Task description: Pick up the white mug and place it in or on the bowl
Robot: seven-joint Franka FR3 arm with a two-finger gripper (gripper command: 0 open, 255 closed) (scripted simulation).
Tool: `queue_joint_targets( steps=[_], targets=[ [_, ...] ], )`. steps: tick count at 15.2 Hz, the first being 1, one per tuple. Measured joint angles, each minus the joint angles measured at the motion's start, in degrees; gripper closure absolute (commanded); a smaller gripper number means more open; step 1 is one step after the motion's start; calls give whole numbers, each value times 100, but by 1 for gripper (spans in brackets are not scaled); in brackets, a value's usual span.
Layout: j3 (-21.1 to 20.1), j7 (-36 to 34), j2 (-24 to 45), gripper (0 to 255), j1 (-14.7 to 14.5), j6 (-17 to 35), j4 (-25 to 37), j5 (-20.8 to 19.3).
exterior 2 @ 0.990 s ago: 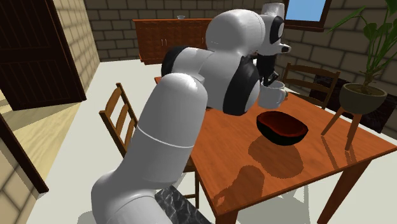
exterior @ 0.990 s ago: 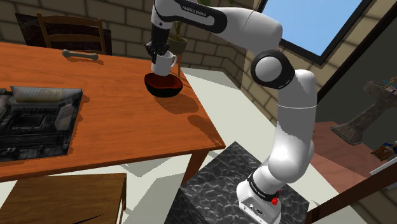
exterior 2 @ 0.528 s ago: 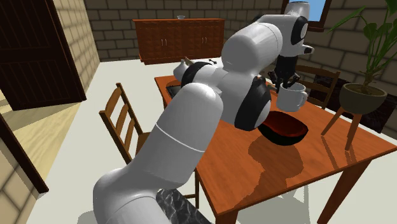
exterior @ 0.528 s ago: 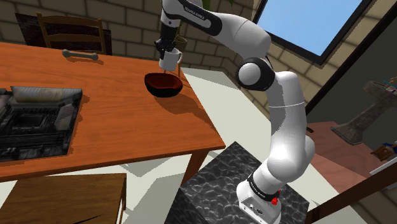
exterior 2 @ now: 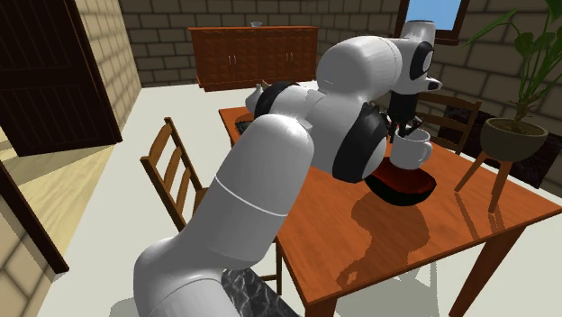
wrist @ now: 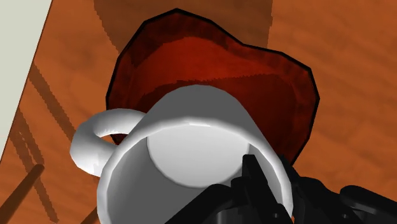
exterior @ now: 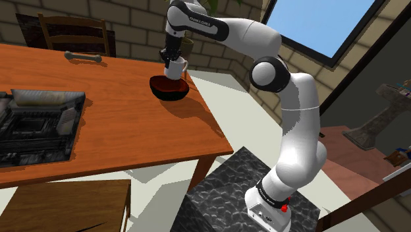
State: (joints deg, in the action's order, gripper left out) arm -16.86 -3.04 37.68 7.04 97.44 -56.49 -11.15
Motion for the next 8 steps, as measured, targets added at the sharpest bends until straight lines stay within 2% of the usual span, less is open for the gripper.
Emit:
queue_joint_targets(
  steps=[8],
  targets=[
    [1, -40, -94, 255, 108, 687, -787, 4]
  ],
)
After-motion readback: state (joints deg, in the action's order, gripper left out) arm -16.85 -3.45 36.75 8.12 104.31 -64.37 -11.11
